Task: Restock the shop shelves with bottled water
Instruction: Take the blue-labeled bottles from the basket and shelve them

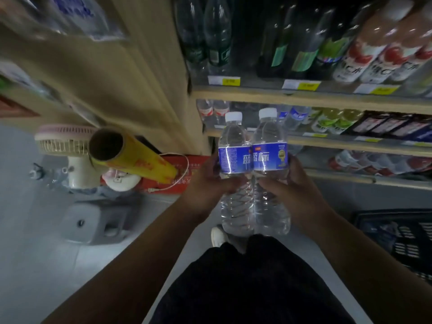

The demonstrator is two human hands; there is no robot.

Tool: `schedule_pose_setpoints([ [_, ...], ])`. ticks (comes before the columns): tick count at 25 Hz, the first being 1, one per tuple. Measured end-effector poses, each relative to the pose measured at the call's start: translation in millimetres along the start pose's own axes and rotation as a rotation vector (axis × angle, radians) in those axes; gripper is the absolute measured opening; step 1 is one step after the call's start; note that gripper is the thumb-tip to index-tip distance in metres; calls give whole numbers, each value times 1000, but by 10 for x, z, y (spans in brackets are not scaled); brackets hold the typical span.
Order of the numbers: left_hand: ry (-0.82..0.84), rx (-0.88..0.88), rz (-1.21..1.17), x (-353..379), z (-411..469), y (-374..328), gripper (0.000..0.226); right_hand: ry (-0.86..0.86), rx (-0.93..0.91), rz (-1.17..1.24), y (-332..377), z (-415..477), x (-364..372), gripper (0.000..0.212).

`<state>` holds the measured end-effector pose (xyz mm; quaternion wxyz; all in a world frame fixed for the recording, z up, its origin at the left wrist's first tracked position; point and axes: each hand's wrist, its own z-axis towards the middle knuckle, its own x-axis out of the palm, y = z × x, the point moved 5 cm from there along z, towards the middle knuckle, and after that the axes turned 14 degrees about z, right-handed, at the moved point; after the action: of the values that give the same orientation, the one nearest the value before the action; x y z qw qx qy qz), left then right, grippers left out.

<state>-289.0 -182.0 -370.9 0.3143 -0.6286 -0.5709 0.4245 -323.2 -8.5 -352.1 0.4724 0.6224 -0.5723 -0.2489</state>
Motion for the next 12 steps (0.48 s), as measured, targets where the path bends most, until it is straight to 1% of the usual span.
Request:
schedule_pose_setpoints([
  [3,-46,-66,-28,37,167,212,46,3,71,1,-218,231,-26,54],
  [7,-43,-144,-54,126,323,465,50,-37,162,-3,-650,423,-154,49],
  [12,-57,-215,-75,236,632,910,47,-44,233,-8,-1101,717,-353,52],
])
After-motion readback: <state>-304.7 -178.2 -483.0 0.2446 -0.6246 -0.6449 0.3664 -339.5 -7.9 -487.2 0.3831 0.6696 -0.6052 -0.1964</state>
